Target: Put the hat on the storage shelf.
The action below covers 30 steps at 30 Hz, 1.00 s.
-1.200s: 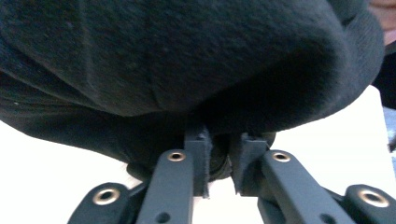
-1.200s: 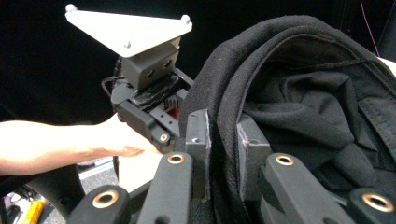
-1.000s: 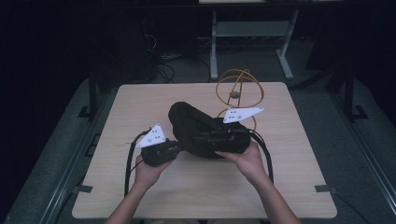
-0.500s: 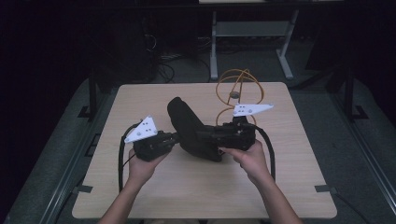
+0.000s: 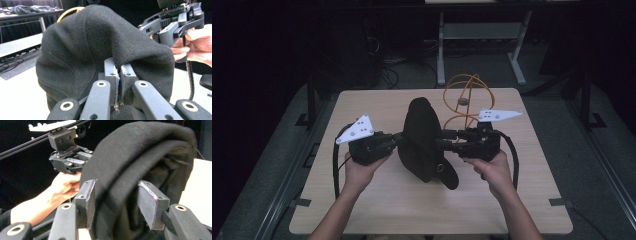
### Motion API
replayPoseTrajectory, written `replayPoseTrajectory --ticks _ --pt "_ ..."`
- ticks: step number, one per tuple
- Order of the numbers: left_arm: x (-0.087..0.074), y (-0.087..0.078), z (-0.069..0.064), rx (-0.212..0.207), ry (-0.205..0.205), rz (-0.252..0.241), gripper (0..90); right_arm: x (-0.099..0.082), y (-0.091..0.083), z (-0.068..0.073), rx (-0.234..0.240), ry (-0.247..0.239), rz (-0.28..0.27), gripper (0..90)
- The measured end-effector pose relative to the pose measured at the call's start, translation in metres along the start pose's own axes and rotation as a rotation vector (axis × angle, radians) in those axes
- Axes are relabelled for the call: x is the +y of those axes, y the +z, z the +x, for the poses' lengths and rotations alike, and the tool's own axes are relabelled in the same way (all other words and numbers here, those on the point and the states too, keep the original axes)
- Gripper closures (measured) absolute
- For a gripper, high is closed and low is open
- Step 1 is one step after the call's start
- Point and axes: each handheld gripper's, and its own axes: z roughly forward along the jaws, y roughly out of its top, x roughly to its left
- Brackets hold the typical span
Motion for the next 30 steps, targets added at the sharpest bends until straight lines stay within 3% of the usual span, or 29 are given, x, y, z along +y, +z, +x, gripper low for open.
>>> replayPoseTrajectory --ticks 3,6,16,21,27,30 --pt "0.001 -0.003 0.006 0.005 -0.028 -0.003 86.8 -0.002 -0.009 -0.002 -0.023 -0.005 0.000 46.4" --pt "0.002 -0.004 0.008 0.012 -0.030 0.001 86.8 -0.004 -0.016 -0.003 -0.062 -0.019 0.019 44.0" --pt "0.008 -0.006 0.014 0.024 -0.026 0.028 86.8 -0.021 -0.022 -0.009 -0.130 -0.078 0.146 36.0" --pt "0.013 -0.006 0.020 0.028 -0.032 0.030 86.8 -0.029 -0.027 -0.014 -0.168 -0.096 0.167 32.2" --pt "0.016 -0.004 0.028 0.032 -0.052 0.041 86.9 -0.043 -0.040 -0.022 -0.212 -0.102 0.138 28.0" --pt "0.019 -0.004 0.029 0.032 -0.047 0.047 86.8 -0.052 -0.047 -0.026 -0.248 -0.108 0.150 28.0"
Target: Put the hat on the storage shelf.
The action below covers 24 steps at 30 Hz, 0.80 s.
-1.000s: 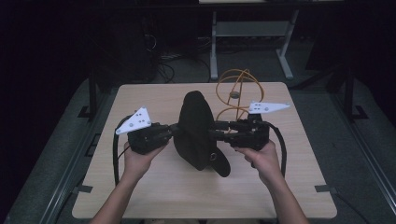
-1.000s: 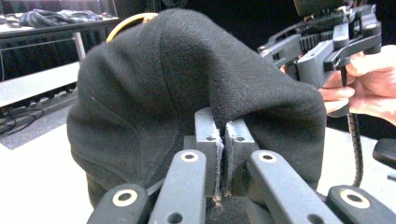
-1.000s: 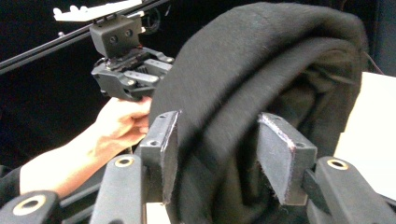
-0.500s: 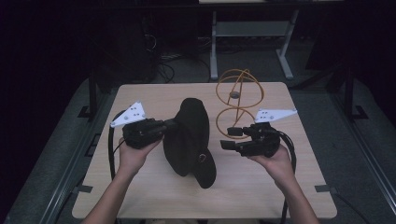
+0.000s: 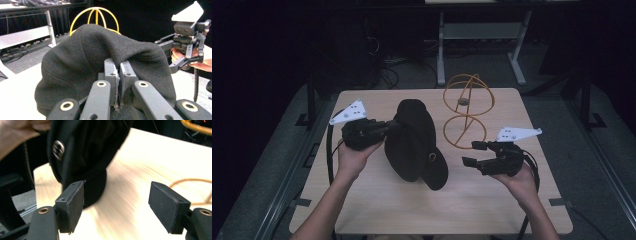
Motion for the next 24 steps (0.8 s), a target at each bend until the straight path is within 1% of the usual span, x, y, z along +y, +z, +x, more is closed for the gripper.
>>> replayPoseTrajectory --ticks 5,11,13,16,23,24 --pt "0.008 0.002 0.001 -0.001 0.004 0.001 86.8 -0.016 -0.009 -0.007 -0.026 0.025 0.004 27.8" --pt "0.020 0.007 0.004 -0.011 0.013 0.010 86.9 -0.034 -0.018 -0.014 -0.054 0.044 0.015 27.2" --pt "0.024 0.009 0.005 -0.017 0.012 0.013 86.9 -0.040 -0.021 -0.017 -0.071 0.051 0.020 27.2" --pt "0.031 0.013 0.006 -0.021 0.016 0.017 86.9 -0.044 -0.026 -0.020 -0.088 0.055 0.024 26.8" --pt "0.051 0.023 0.011 -0.036 0.023 0.018 86.9 -0.048 -0.036 -0.027 -0.124 0.037 0.020 26.8" --pt "0.054 0.024 0.012 -0.038 0.025 0.020 86.9 -0.049 -0.037 -0.028 -0.130 0.040 0.023 26.7"
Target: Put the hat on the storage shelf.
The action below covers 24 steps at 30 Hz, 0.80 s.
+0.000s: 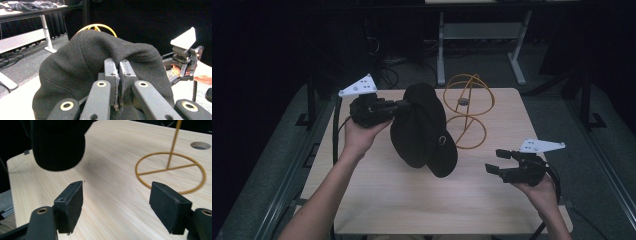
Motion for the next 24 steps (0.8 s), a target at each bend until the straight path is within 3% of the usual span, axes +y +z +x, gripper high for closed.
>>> replayPoseTrajectory --ticks 12,24 --pt "0.032 0.026 0.008 -0.027 0.024 0.020 86.9 -0.007 -0.004 -0.012 -0.026 0.020 0.007 26.0" --pt "0.067 0.060 0.016 -0.052 0.044 0.046 87.0 -0.012 -0.016 -0.025 -0.057 0.056 -0.040 25.6"
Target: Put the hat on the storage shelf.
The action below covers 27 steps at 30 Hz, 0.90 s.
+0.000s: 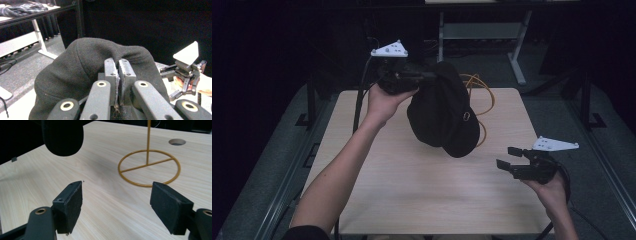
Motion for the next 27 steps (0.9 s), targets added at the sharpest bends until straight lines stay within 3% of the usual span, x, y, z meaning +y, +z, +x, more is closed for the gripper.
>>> replayPoseTrajectory --ticks 10,18,27 --pt "0.028 0.030 0.013 -0.020 -0.011 -0.002 87.0 -0.002 -0.010 -0.009 -0.025 0.026 -0.037 25.6" --pt "0.053 0.053 0.017 -0.023 -0.007 0.003 87.0 -0.004 -0.011 -0.011 -0.029 0.028 -0.033 25.6" --pt "0.062 0.087 0.017 -0.035 -0.015 0.043 87.0 -0.005 -0.015 -0.015 -0.042 0.042 -0.048 25.6"
